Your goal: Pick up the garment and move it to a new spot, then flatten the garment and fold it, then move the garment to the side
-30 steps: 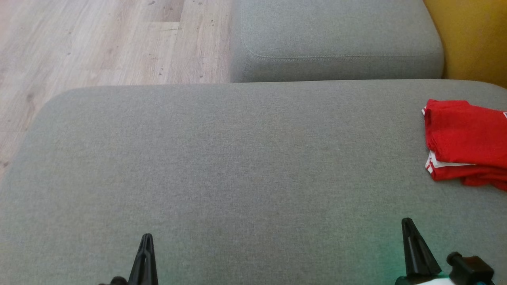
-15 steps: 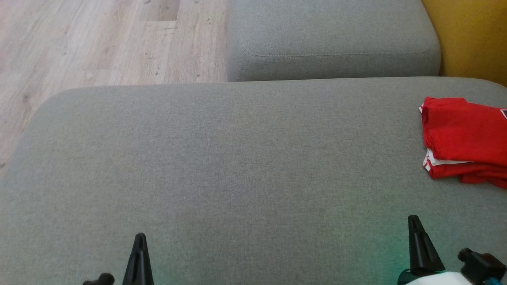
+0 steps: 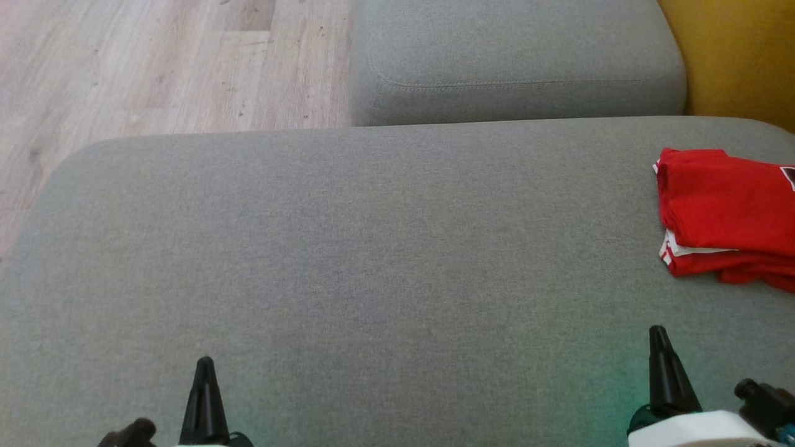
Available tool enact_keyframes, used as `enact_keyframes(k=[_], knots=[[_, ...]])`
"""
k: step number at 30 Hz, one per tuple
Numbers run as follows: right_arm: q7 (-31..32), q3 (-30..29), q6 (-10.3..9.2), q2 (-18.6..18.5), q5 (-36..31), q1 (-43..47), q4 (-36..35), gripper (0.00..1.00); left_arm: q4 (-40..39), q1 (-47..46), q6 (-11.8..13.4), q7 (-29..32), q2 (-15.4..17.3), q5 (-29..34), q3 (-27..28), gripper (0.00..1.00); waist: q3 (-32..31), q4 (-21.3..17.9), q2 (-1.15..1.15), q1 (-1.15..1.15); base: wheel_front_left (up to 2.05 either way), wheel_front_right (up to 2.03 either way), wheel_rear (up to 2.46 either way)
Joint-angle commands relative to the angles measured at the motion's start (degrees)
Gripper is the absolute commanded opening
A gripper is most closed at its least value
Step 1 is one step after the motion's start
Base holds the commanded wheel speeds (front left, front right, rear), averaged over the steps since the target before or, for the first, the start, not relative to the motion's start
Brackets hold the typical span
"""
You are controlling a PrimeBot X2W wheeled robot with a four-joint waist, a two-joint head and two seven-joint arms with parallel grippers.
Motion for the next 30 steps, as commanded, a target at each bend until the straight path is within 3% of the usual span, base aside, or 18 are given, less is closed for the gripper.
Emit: enact_keyframes(k=[1, 30], knots=[[0.5, -0.2, -0.01, -1.0, 2.1, -3.0, -1.7, 0.00, -1.4, -2.9, -0.4, 0.4, 0.8, -1.9, 1.1, 0.00, 0.0, -0.1, 0.00, 0.00, 0.00, 0.00, 0.00], [4.9, -1.6, -0.02, -1.4, 22.0, -7.2, -0.4, 0.00, -0.1, -6.9, -2.7, 4.8, 1.2, -21.3, 4.2, 0.00, 0.6, -1.3, 0.00, 0.00, 0.00, 0.00, 0.00]])
